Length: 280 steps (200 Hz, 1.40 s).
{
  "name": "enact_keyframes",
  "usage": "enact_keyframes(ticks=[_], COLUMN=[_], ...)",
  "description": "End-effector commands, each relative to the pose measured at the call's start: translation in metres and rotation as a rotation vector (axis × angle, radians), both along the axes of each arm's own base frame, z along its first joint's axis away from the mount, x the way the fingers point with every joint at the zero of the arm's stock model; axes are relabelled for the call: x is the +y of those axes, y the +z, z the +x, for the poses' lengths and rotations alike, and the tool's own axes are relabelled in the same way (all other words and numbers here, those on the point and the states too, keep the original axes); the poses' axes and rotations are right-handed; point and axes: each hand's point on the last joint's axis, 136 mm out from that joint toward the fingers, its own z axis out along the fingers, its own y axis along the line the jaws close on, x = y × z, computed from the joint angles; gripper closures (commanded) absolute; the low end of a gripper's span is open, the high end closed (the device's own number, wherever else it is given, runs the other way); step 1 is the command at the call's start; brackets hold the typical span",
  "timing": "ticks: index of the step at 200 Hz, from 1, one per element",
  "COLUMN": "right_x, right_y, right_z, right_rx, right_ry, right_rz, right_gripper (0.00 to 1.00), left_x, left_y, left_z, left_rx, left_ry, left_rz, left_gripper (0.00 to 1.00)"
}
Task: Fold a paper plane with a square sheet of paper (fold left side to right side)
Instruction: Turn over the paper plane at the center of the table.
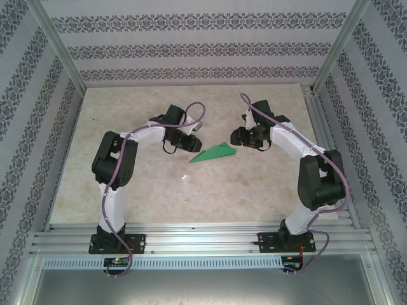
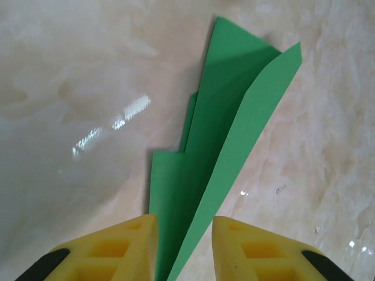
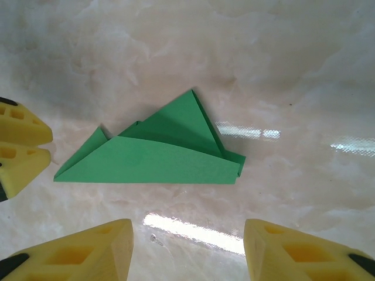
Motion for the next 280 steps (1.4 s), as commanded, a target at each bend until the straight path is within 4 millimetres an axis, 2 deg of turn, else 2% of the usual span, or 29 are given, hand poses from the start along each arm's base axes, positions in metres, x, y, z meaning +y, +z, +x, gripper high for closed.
enact_keyframes(ticks=[1, 30, 71, 86, 111, 142, 178, 203, 215, 238, 260, 280], right_x=[0.007, 0.009, 0.007, 0.007, 0.005, 0.003, 0.0, -0.008, -0.009, -0.003, 0.005, 0.004], right_y=[0.008, 0.008, 0.006, 0.005, 0.003, 0.004, 0.018, 0.033, 0.036, 0.033, 0.028, 0.021], right_z=[0.004, 0.0, -0.004, -0.005, -0.005, -0.006, -0.006, -0.006, -0.007, -0.01, -0.008, -0.009], right_rx=[-0.032, -0.03, -0.024, -0.023, -0.021, -0.021, -0.045, -0.063, -0.061, -0.013, 0.004, 0.019], right_ry=[0.031, 0.03, 0.032, 0.031, 0.028, 0.023, -0.032, -0.124, -0.168, -0.247, -0.291, -0.305], right_rz=[0.021, 0.039, 0.035, 0.036, 0.03, 0.029, 0.071, 0.115, 0.136, 0.225, 0.3, 0.287], right_gripper=[0.47, 0.47, 0.46, 0.46, 0.47, 0.47, 0.47, 0.46, 0.46, 0.47, 0.47, 0.47], left_x=[-0.014, -0.018, -0.03, -0.034, -0.037, -0.038, -0.019, 0.008, 0.024, 0.041, 0.039, 0.031], left_y=[-0.007, -0.019, -0.024, -0.024, -0.023, -0.006, 0.028, 0.056, 0.063, 0.064, 0.06, 0.043], left_z=[-0.01, -0.006, -0.01, -0.012, -0.016, -0.022, -0.023, -0.02, -0.018, -0.02, -0.028, -0.033], left_rx=[0.01, 0.022, 0.039, 0.041, 0.05, 0.022, -0.09, -0.241, -0.331, -0.494, -0.649, -0.681], left_ry=[-0.085, -0.093, -0.129, -0.14, -0.156, -0.168, -0.118, -0.013, 0.055, 0.146, 0.173, 0.169], left_rz=[0.016, 0.041, 0.029, 0.025, 0.01, -0.024, 0.027, 0.113, 0.19, 0.363, 0.516, 0.616], left_gripper=[0.69, 0.69, 0.71, 0.75, 0.88, 0.99, 1.0, 1.0, 1.0, 1.0, 1.0, 1.0])
